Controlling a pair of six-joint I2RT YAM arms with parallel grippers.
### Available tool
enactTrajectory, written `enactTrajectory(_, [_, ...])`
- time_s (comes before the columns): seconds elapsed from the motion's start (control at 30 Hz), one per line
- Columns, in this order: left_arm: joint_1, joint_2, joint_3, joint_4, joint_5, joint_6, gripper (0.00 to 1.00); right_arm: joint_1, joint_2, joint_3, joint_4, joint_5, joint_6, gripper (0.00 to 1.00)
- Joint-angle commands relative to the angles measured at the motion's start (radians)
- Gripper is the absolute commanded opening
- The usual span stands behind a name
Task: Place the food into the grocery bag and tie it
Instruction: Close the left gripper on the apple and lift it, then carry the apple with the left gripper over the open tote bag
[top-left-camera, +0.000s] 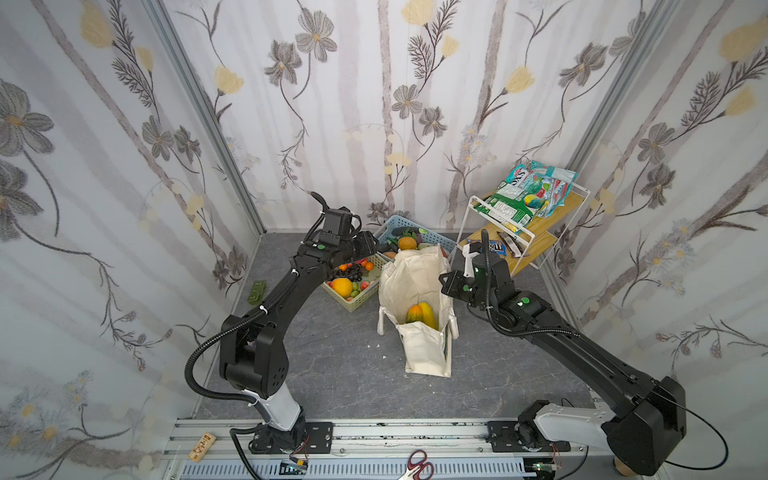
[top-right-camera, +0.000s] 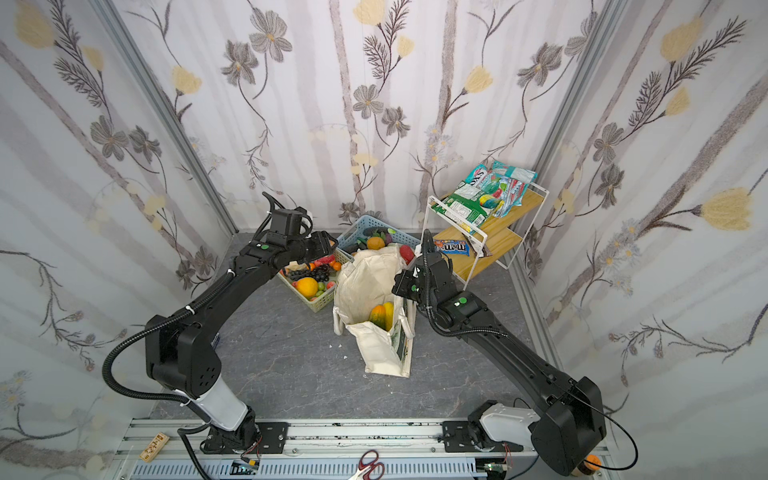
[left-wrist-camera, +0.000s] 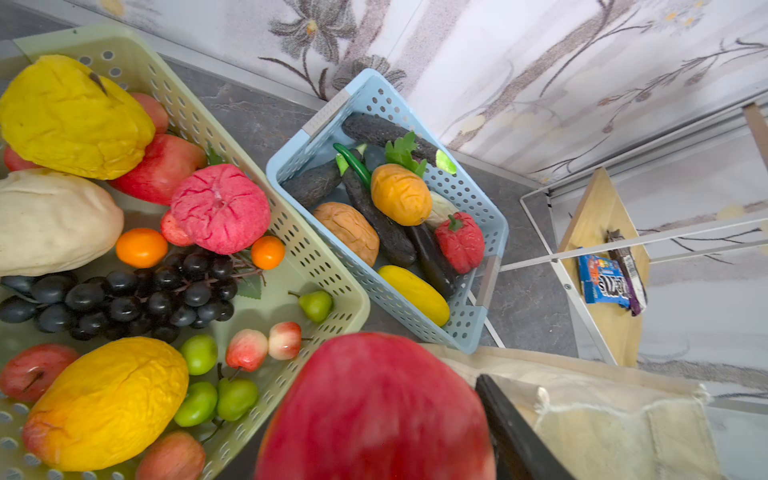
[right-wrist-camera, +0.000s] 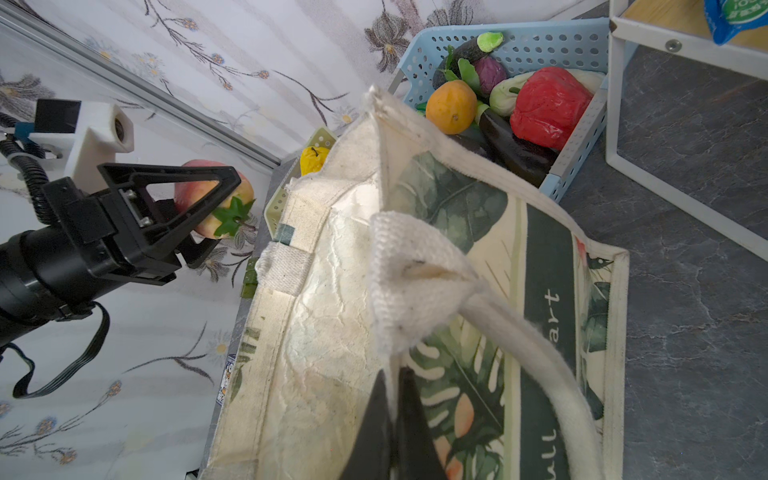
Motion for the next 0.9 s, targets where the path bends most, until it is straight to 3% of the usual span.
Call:
enactTrajectory(0.0, [-0.012,-0.024,0.010,0.006,0.023,-0.013,0.61,0.000,0.001,0.000,0.048,0.000,-0.001,0.01])
enactTrajectory(0.53, [-0.126,-0.088,0.003,0.004,0.046,-0.013,0.61,0.000,0.001,-0.005,0.051,-0.001,-0.003,0.01])
enactTrajectory(0.87, [-0.222,-0.097,0.013,-0.097,0.070,0.098,0.61,0.000,0.002,-0.006,0.043,0.000,-0.005,0.01])
